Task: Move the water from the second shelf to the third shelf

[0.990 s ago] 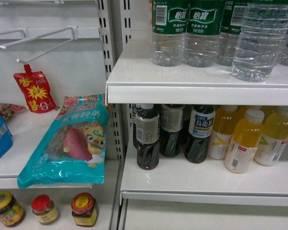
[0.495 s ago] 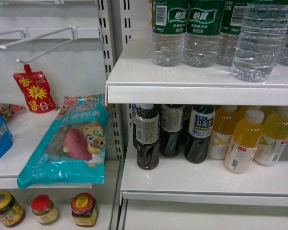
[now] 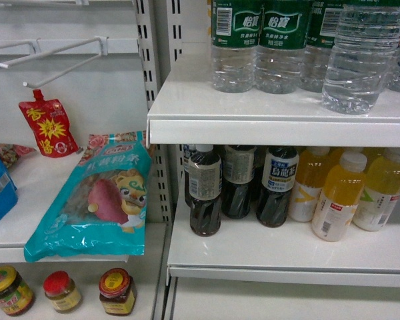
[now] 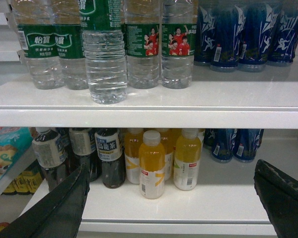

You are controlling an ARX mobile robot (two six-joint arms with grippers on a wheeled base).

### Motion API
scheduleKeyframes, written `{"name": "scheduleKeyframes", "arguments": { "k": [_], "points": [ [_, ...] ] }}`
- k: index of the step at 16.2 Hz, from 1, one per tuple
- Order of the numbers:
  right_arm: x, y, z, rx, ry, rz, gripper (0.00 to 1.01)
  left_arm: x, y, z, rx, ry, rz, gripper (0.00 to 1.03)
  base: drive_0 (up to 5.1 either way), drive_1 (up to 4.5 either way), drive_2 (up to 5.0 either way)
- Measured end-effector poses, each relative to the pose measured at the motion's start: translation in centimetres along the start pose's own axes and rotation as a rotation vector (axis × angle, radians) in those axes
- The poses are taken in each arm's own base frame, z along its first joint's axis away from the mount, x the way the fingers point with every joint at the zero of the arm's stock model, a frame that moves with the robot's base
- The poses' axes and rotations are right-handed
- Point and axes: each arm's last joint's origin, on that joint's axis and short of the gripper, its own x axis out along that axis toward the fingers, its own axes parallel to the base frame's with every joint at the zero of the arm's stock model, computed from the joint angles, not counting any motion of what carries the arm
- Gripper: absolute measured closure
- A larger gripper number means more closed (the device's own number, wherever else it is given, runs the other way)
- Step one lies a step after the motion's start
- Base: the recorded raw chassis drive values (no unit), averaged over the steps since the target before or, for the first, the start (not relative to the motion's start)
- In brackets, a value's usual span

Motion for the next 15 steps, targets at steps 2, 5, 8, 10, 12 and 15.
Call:
{"name": "scheduleKeyframes", "arguments": {
  "k": [2,5,8,10,12,15],
  "points": [
    [0.0,0.0,0.0,0.0,0.0,0.0,0.03,0.0,0.0,0.0,0.0,0.0,0.0,0.05,0.0,0.0,0.0],
    [0.0,0.0,0.02,0.0,-0.002,0.0,0.03,0.0,0.0,0.03,0.0,-0.003,0.0,0.05,0.0,0.0,0.0],
    [0.0,0.0,0.01,0.0,-0.001,0.0,0.03,0.0,0.0,0.01,0.0,-0.001,-0.001,0.05,0.0,0.0,0.0],
    [0.0,0.0,0.01,-0.002,-0.001,0.0,0.03,0.0,0.0,0.0,0.0,0.0,0.0,0.05,0.0,0.0,0.0],
    [0.0,0.0,-0.04,-0.001,0.004,0.0,0.03,0.0,0.0,-0.04,0.0,0.004,-0.001,0.05,0.0,0.0,0.0],
    [0.0,0.0,-0.02,-0.001,0.002,0.0,0.03,0.0,0.0,-0.02,0.0,0.002,0.0,0.05,0.0,0.0,0.0]
  ]
}}
